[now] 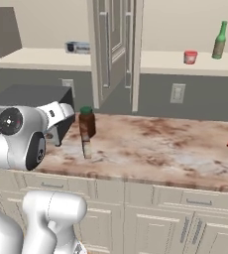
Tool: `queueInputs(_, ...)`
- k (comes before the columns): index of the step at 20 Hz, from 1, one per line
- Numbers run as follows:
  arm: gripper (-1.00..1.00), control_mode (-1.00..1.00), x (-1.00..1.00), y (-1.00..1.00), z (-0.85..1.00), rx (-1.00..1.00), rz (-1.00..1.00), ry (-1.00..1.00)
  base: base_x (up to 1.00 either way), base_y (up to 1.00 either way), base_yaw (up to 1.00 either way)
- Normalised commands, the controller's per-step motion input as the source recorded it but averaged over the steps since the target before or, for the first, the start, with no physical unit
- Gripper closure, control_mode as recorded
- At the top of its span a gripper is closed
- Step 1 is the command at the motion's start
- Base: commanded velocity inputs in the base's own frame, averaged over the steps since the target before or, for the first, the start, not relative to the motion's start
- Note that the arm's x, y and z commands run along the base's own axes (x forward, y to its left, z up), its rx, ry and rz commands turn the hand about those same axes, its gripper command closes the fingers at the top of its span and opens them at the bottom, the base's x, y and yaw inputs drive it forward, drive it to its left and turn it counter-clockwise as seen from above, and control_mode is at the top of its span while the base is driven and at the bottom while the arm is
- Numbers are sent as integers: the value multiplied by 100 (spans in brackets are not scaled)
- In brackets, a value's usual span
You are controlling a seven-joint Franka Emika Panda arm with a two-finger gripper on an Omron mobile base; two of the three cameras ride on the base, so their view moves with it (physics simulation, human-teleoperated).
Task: Pick the jam and boxed food from the counter and place them in the cabinets closest to them.
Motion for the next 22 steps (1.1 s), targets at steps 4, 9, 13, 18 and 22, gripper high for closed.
queueInputs(4, -100, -100, 0, 1, 0, 0, 0, 0, 39, 16, -5)
queueInputs(9, -100, -100, 0, 2, -2, 0, 0, 1, 0, 0, 0)
queueInputs(13, -100, -100, 3, 9, -32, -8, 0, 12, 0, 0, 0)
queueInputs(18, -100, -100, 2, 2, -37, -6, 0, 16, 0, 0, 0)
queueInputs(22, -100, -100, 0, 0, -26, -3, 0, 13, 0, 0, 0)
